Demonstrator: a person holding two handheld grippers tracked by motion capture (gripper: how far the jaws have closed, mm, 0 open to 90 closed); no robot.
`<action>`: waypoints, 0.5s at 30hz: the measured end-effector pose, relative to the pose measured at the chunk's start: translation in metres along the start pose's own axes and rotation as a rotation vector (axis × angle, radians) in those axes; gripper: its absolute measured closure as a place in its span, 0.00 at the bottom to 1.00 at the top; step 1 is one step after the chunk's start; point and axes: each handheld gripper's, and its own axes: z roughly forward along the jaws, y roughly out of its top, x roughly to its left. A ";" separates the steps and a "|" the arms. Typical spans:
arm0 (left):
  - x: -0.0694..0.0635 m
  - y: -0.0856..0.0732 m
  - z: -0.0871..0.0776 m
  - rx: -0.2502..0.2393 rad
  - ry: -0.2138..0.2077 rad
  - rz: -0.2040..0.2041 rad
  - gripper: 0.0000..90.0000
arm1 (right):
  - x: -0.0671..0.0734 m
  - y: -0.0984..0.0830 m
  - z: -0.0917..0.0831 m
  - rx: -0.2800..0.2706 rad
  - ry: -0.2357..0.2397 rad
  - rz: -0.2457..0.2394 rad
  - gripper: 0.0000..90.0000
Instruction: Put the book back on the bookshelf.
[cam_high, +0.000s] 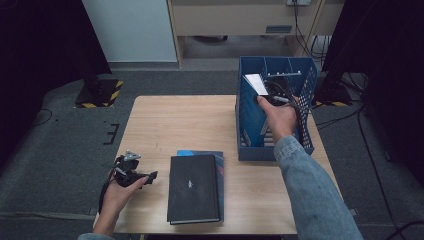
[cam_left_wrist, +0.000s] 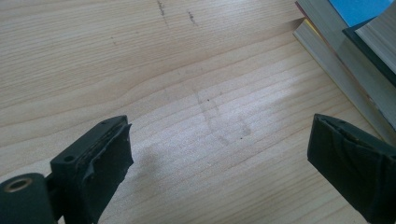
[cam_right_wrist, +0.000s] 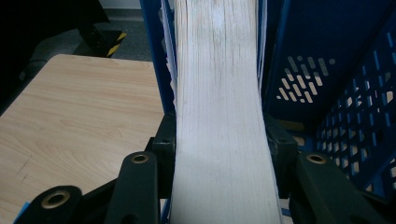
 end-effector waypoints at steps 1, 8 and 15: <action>0.000 0.000 0.000 0.001 0.000 0.000 0.07 | 0.001 -0.001 -0.001 -0.002 0.000 -0.007 0.64; -0.001 0.000 0.000 0.000 -0.005 -0.001 0.07 | 0.005 -0.005 -0.001 -0.012 0.005 -0.023 0.63; -0.001 0.000 0.000 0.004 -0.009 0.001 0.07 | 0.005 -0.003 0.002 0.003 0.018 -0.038 0.60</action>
